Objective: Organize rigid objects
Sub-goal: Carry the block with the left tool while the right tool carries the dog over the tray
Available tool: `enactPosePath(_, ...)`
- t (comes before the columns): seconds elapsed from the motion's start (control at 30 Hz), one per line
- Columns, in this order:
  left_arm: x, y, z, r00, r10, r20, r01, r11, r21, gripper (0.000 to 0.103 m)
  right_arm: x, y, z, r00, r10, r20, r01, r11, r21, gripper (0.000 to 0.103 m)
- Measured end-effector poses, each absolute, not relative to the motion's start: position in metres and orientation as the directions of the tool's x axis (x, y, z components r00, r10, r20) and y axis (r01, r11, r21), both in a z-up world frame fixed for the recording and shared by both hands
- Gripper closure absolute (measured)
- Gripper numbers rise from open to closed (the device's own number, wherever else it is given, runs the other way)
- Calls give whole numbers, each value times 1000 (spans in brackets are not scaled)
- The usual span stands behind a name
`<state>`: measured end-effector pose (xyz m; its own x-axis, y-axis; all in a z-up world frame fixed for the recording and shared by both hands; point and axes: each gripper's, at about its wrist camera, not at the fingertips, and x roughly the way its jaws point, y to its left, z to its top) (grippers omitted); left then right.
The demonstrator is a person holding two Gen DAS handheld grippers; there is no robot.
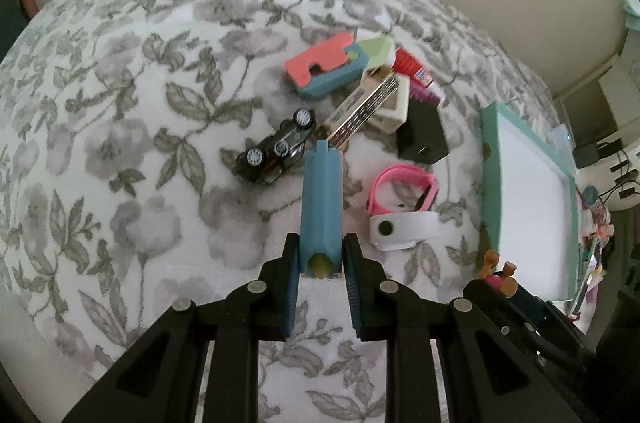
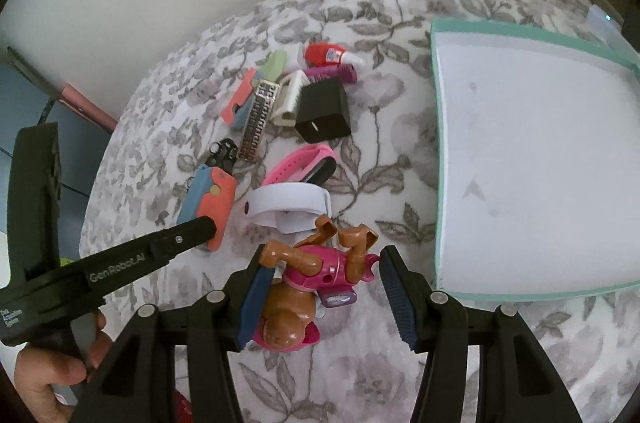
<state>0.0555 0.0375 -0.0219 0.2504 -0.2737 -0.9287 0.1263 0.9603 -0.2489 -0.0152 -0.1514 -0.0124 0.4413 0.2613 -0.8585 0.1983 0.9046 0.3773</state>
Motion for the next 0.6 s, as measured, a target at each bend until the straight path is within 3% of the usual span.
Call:
enactPosePath(0.4,56,-3,47,358,-332,-873,236,937,-259,81,-20,-189,18,529,224,-818,254,879,405,46)
enactPosePath(0.6,61,-53,47,325,-338,-884,303,922,-241,81,-20,-221,13,522,184,-833,339,851,401,46)
